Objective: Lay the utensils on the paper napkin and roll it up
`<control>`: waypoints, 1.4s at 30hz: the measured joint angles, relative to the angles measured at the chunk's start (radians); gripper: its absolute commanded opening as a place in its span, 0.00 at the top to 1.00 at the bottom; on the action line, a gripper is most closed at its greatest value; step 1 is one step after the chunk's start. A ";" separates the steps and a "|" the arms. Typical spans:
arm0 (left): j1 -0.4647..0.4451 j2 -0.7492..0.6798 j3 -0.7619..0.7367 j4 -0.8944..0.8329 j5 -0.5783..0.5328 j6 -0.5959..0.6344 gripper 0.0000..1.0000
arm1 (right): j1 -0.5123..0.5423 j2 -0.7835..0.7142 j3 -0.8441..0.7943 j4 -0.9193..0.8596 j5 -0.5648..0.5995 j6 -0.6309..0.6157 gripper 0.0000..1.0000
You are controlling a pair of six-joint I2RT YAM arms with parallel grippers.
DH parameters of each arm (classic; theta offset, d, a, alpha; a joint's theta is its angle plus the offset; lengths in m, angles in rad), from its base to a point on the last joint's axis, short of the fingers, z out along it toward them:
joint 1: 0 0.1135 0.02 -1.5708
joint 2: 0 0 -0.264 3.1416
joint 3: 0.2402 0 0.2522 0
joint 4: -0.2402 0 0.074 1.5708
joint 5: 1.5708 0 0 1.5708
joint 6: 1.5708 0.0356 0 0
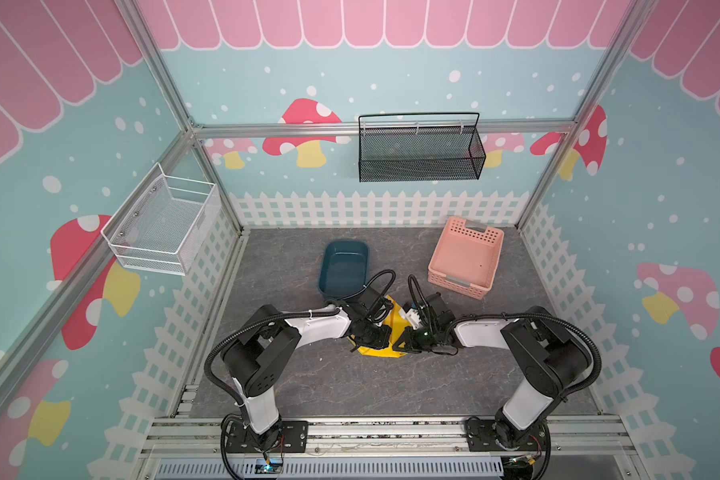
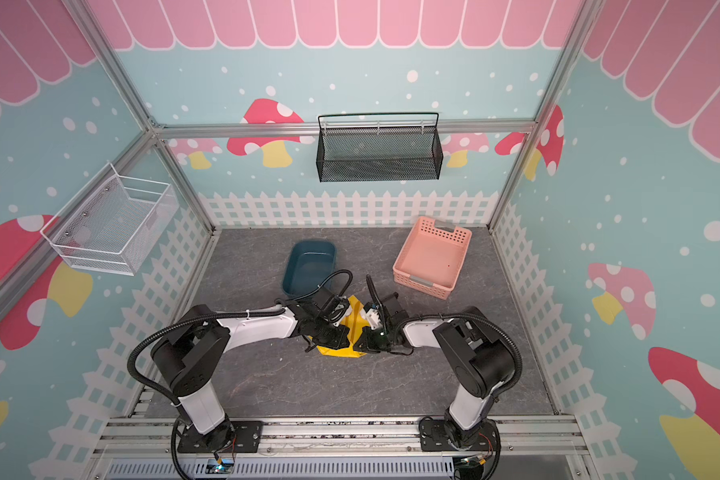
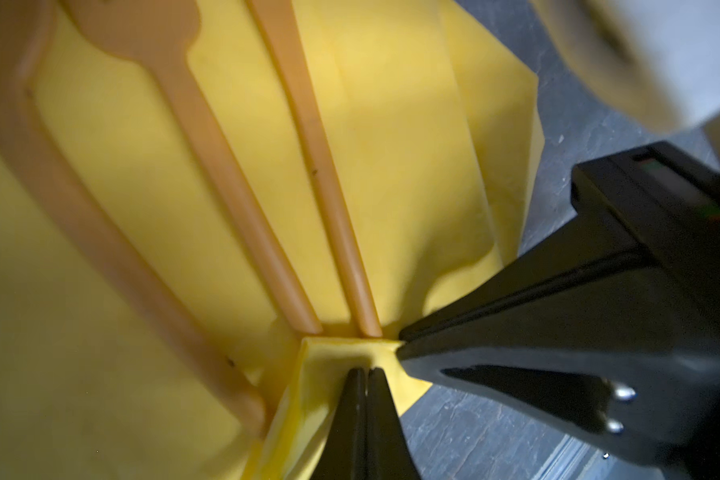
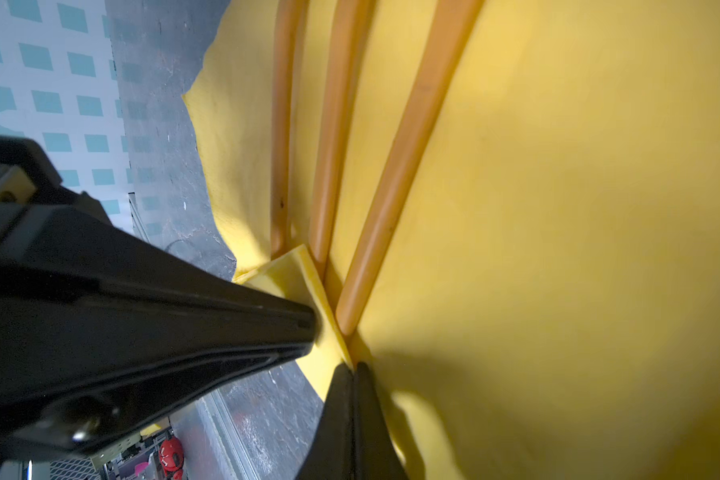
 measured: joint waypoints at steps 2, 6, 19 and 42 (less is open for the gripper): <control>0.000 0.000 0.000 0.003 -0.006 0.000 1.00 | 0.000 0.000 0.000 -0.001 0.000 -0.003 1.00; 0.000 -0.003 0.000 0.008 -0.022 -0.003 1.00 | 0.000 -0.002 0.000 -0.004 0.002 -0.004 1.00; 0.000 -0.006 -0.006 0.022 -0.039 -0.011 1.00 | 0.000 -0.004 0.002 -0.013 0.006 -0.011 0.99; 0.001 -0.035 -0.037 0.035 -0.055 -0.014 1.00 | 0.000 -0.028 0.014 -0.070 0.035 -0.016 0.84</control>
